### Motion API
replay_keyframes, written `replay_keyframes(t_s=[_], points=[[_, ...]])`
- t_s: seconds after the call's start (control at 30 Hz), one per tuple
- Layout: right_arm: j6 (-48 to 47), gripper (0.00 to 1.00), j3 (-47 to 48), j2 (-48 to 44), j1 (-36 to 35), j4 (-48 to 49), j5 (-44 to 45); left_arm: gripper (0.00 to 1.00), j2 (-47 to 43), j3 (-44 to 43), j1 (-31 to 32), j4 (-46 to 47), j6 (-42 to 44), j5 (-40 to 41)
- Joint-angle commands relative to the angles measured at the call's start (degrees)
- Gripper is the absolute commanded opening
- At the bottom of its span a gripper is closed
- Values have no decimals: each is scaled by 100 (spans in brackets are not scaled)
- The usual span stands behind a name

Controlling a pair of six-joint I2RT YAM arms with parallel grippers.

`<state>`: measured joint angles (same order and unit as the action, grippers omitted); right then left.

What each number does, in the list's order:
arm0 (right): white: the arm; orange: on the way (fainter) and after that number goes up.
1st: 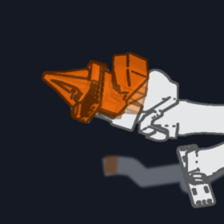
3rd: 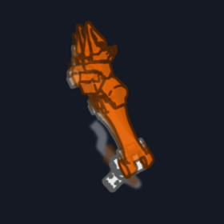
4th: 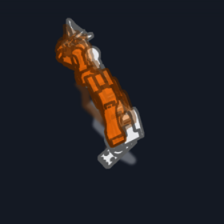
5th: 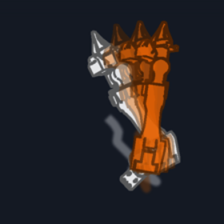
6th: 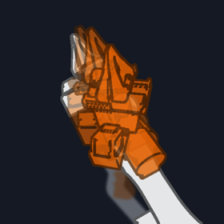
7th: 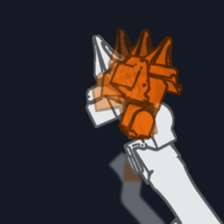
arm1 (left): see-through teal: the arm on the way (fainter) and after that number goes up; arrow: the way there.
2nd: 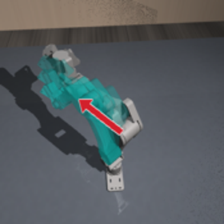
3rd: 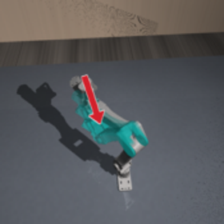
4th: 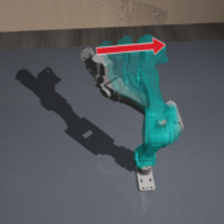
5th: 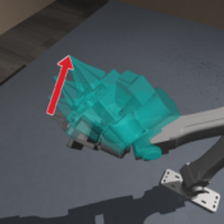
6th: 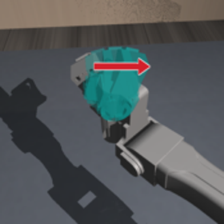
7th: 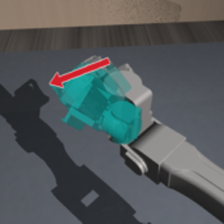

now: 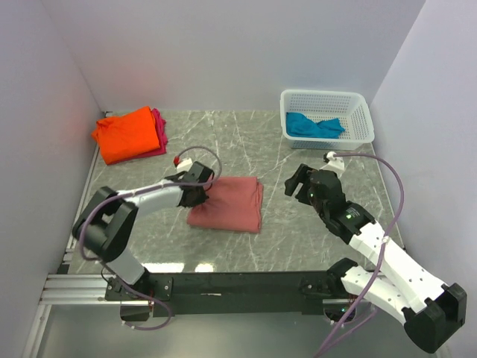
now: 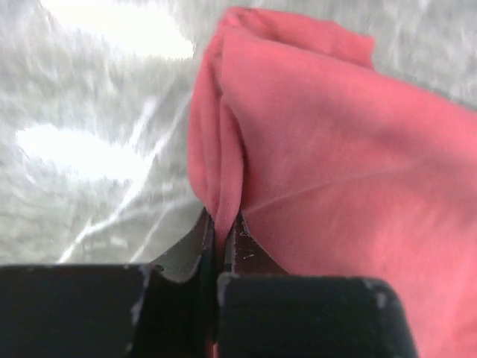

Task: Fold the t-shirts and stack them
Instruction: Neatly place the folded tshirt to the corner

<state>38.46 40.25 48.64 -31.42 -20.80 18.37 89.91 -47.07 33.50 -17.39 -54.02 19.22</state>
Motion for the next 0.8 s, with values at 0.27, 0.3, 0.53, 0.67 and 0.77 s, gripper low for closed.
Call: replay_keyframes(t_s=[0.27, 0.3, 0.53, 0.67, 0.77], points=[[-321, 81, -245, -513, 206, -30, 404, 1, 1600, -3079, -369, -1542, 1779, 3016], [-330, 81, -307, -592, 206, -12, 422, 1, 1556, -3176, -570, -1366, 2346, 2948], [-471, 81, -395, -698, 312, 32, 474, 1, 1108, -3229, -1327, 621, 4572, 2192], [-611, 81, -457, -795, 364, 129, 352, 1, 1221, -3738, -1784, 650, 4936, 1858], [-655, 81, -492, -891, 408, 146, 334, 1, 1476, -4353, -2232, 447, 5024, 1480]])
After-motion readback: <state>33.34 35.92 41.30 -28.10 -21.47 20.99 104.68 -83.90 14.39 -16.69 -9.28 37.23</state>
